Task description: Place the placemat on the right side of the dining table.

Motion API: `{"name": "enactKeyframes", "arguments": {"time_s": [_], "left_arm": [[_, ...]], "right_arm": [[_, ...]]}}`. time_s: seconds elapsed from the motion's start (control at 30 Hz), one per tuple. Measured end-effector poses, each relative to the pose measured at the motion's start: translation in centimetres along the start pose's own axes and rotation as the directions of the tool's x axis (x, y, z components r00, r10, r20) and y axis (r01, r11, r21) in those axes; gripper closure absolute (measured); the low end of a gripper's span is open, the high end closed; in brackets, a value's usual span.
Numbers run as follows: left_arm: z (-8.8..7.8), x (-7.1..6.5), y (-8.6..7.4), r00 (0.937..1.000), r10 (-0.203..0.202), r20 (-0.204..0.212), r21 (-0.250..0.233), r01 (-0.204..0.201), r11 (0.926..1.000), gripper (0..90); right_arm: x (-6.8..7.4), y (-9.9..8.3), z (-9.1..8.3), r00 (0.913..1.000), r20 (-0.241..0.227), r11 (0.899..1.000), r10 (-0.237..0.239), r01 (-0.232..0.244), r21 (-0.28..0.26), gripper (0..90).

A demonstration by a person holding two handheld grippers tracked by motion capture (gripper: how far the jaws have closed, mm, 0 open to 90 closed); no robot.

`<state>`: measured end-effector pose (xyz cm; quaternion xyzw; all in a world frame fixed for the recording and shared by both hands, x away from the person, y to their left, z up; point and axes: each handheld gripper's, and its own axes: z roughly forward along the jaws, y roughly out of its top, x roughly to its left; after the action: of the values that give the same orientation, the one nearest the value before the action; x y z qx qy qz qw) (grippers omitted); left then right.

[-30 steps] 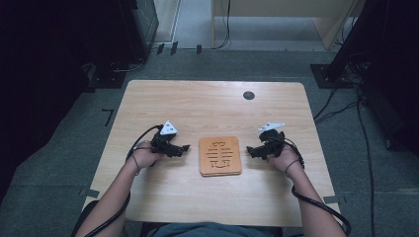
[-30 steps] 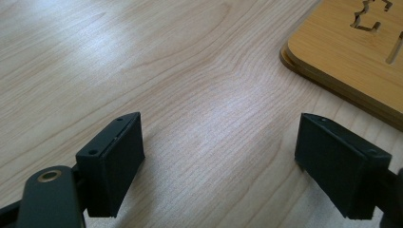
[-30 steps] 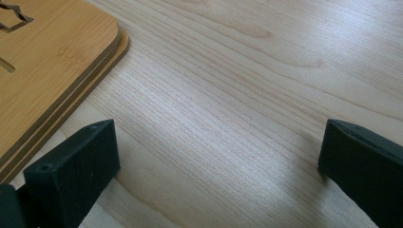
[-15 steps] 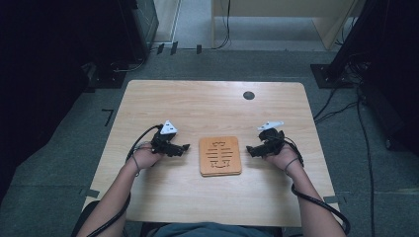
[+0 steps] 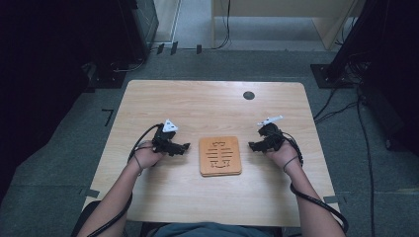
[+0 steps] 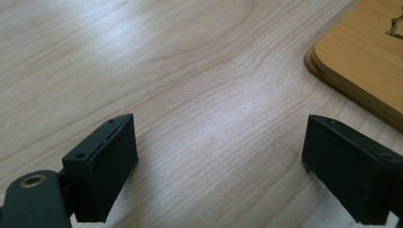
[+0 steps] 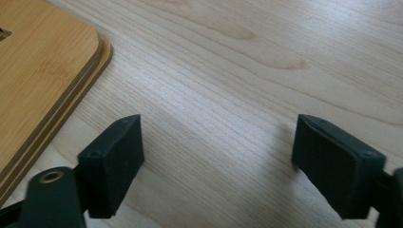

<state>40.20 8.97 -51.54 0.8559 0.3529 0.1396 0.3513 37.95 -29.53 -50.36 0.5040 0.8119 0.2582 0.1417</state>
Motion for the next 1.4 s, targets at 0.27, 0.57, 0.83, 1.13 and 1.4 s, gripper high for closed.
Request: {"name": "enactKeyframes", "arguments": {"time_s": [0.27, 0.57, 0.83, 1.13, 1.4], "left_arm": [[-0.3, -0.4, 0.2, 0.9994, 0.003, 0.034, 0.003, -0.003, 1.0000, 12.9], [-0.6, -1.1, 0.7, 0.9981, 0.015, 0.061, 0.019, -0.016, 0.9997, 13.5], [-0.6, -1.5, 0.8, 0.9968, 0.011, 0.079, 0.024, -0.013, 0.9996, 14.7], [-0.8, -2.0, 0.9, 0.9959, 0.007, 0.091, 0.015, -0.009, 0.9999, 14.6], [-0.9, -2.0, 1.0, 0.9961, 0.005, 0.088, 0.010, -0.006, 0.9999, 14.5]], "right_arm": [[-0.5, 0.0, -0.5, 0.9995, -0.028, 1.000, 0.011, -0.011, 0.000, 33.5], [-0.2, 0.3, -0.9, 0.9967, -0.050, 0.998, 0.064, -0.064, 0.001, 35.4], [0.1, 0.3, -0.6, 0.9908, -0.069, 0.993, 0.116, -0.115, 0.022, 27.6], [0.9, 0.5, -0.6, 0.9963, -0.052, 0.998, 0.067, -0.068, -0.012, 18.3], [2.0, 0.5, -0.2, 0.9989, -0.046, 1.000, -0.013, 0.012, -0.028, 17.3]]}}
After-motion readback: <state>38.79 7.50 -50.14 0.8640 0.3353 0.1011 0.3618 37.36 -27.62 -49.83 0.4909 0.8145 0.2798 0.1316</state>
